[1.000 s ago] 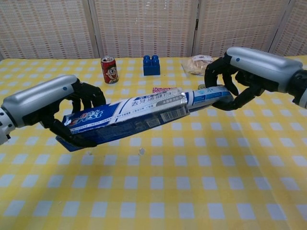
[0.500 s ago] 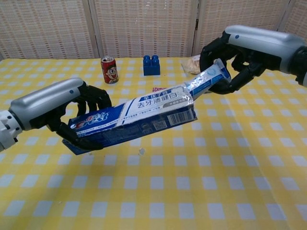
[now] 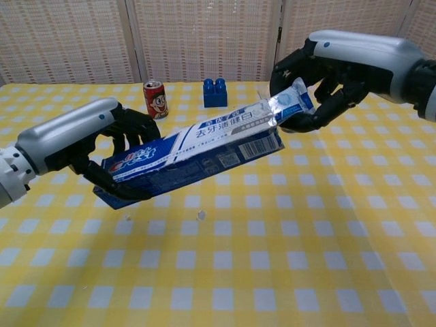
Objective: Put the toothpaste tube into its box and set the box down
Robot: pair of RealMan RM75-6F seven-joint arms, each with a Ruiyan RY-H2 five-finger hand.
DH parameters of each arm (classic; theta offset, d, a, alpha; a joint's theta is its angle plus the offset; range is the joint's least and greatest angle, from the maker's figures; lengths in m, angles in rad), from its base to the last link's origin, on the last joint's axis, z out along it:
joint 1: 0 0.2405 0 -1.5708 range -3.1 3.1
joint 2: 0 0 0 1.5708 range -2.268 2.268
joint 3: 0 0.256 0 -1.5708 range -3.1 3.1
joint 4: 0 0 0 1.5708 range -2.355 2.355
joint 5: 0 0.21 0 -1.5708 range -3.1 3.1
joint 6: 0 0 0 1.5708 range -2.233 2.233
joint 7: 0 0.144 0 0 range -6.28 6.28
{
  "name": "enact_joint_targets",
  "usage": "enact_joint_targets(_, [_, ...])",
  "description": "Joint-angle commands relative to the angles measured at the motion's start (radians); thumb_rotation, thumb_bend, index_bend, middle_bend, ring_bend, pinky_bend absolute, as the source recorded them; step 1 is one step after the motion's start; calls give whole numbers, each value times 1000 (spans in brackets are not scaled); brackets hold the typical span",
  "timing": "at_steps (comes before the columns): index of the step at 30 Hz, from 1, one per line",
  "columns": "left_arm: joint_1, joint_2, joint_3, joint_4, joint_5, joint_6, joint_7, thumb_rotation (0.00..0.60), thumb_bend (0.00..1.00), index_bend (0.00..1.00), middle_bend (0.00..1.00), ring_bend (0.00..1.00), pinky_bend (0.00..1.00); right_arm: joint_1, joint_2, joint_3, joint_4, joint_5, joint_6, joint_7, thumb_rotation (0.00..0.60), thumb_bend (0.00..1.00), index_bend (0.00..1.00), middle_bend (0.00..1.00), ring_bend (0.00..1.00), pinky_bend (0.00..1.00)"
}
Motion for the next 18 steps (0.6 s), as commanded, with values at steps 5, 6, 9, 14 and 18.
enact_joint_targets(5, [2,6,-7,-5,-6,10,-24,600,172,660,721,559,644,-3,33,-3,-19,-53,-18,128,600,596,361,333,330,587])
enact_joint_targets(6, [3,7,-7,-5,-6,11,-29,600,172,660,721,559,644,-4,37,-3,-18,-62,-17,143,600,597,307,293,303,560])
enact_joint_targets(9, [3,7,-8,-2,-4,14,-44,600,172,660,721,559,644,-7,52,-2,-24,-81,-16,195,600,581,171,216,259,519])
enact_joint_targets(14, [2,5,-8,5,-1,19,-60,600,172,660,721,559,644,-14,70,1,-24,-117,3,251,600,501,2,123,200,480])
enact_joint_targets(18, [4,9,-12,5,-5,25,-78,600,172,660,722,560,644,-18,86,0,-29,-131,14,282,600,462,0,97,174,460])
